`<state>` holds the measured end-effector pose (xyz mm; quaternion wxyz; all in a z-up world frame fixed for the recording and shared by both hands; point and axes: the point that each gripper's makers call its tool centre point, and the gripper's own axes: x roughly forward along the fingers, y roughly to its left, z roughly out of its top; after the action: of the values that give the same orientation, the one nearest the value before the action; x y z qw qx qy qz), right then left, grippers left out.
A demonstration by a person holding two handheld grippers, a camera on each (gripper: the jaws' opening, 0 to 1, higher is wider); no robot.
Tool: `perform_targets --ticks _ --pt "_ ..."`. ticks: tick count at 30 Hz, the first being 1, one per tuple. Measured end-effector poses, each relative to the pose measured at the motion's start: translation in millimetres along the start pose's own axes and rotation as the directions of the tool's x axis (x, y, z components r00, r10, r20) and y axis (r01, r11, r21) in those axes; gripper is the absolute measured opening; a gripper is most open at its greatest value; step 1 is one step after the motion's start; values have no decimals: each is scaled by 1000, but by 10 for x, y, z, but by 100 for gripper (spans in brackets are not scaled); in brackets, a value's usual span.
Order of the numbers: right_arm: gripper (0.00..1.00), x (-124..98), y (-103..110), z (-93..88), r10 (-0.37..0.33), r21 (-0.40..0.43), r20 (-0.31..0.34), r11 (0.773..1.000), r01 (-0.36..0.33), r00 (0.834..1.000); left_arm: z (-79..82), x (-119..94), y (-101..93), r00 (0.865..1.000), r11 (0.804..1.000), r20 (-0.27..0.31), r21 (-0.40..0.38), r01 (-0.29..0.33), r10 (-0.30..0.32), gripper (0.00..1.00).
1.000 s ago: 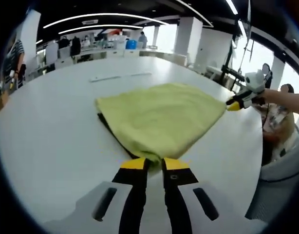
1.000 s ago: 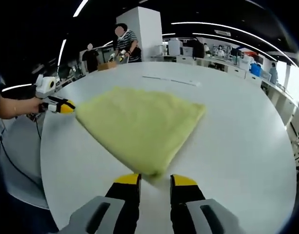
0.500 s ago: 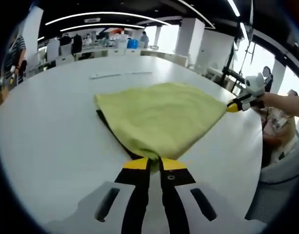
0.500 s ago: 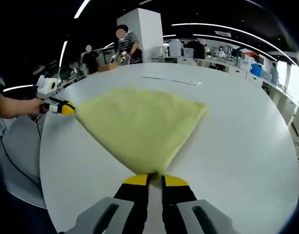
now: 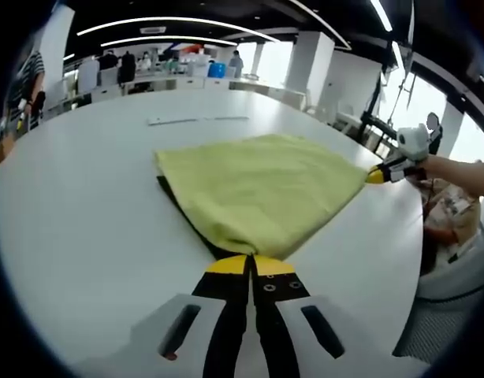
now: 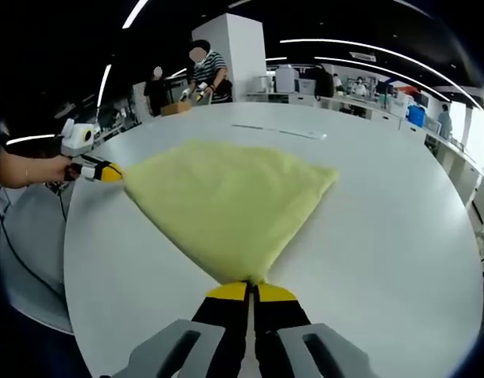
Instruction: Fold the garment on the visible template until the final outline fits inside the template.
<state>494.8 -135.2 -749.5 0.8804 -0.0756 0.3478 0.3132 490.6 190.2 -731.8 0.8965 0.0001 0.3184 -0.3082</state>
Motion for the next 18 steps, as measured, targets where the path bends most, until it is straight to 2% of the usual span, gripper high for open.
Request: perform_targets --ticks 10,16,18 --pt "0 -26 -3 -2 7 3 -6 1000 -7 1000 -1 -99 14 1000 1000 -10 6 -7 7 0" --pt "0 -37 -14 -8 4 -1 -15 1000 -4 1000 -17 -182 153 999 999 -14 10 -43 44 0" --pt "0 -37 -2 -9 7 0 -17 1000 -7 1000 -38 -184 141 999 999 -18 6 -33 33 0"
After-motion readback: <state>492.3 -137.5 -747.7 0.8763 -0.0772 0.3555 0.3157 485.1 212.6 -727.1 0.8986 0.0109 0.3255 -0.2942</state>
